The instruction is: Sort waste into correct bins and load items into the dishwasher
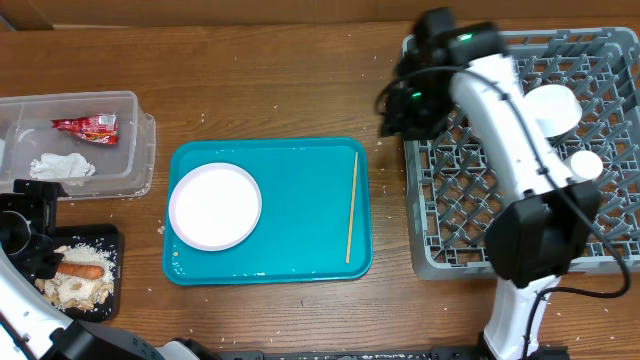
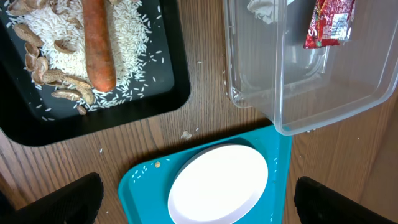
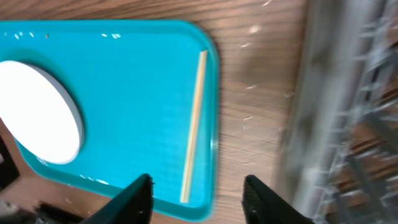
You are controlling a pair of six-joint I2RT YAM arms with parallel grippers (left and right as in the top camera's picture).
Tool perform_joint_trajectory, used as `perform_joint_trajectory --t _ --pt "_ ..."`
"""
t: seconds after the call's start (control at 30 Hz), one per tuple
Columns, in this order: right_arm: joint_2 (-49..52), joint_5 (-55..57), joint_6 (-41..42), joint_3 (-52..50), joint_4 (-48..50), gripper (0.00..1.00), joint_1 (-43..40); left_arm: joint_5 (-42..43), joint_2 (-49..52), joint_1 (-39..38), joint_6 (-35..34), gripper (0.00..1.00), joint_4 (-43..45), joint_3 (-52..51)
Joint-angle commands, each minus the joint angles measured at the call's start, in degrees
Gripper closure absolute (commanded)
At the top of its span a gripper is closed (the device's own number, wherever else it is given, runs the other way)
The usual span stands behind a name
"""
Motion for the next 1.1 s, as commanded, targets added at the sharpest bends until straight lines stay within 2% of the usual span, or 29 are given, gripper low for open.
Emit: perform_joint_trajectory --t 0.0,0.23,0.4,0.6,0.77,0.87,0.93,1.0,1.03,1.07 --pt "-2.2 12.4 16.0 -4.9 2.1 0.43 7.4 0.2 0.3 -0.4 0.5 0.0 0.1 0.4" --pt "-2.1 12.4 21.0 -19.9 12.4 0.44 16.7 0.2 0.3 -0.4 0.5 0.0 0.1 0.4" --pt "-1.9 12.1 23.9 -25.0 14.9 0.47 19.0 0.2 0.3 -0.4 0.5 0.0 0.1 0.4" --pt "-1.8 11.0 26.5 -32.7 22.5 0.47 20.6 0.2 0.3 -0.4 0.5 0.0 0.1 0.4" --pt "-1.8 10.7 26.5 -36.6 26.2 0.48 20.6 0.2 0.3 -0.4 0.5 0.0 0.1 0.4" --pt "-1.8 10.6 26.5 -37.2 26.5 0.58 20.6 0.2 0.3 -0.4 0.5 0.0 0.1 0.4" --pt "-1.9 10.7 26.5 -37.0 26.5 0.71 20.6 0.2 0.3 -0.4 0.5 0.0 0.1 0.4" --pt "-1.9 10.7 26.9 -36.6 26.3 0.91 20.6 0.2 0.3 -0.4 0.5 0.0 0.1 0.4" --pt "-2.0 10.7 26.9 -36.3 26.0 0.96 20.6 0.2 0.3 -0.4 0.5 0.0 0.1 0.4" --pt "-2.1 10.7 26.9 -35.6 25.2 0.96 20.6 0.2 0.3 -0.4 0.5 0.0 0.1 0.4"
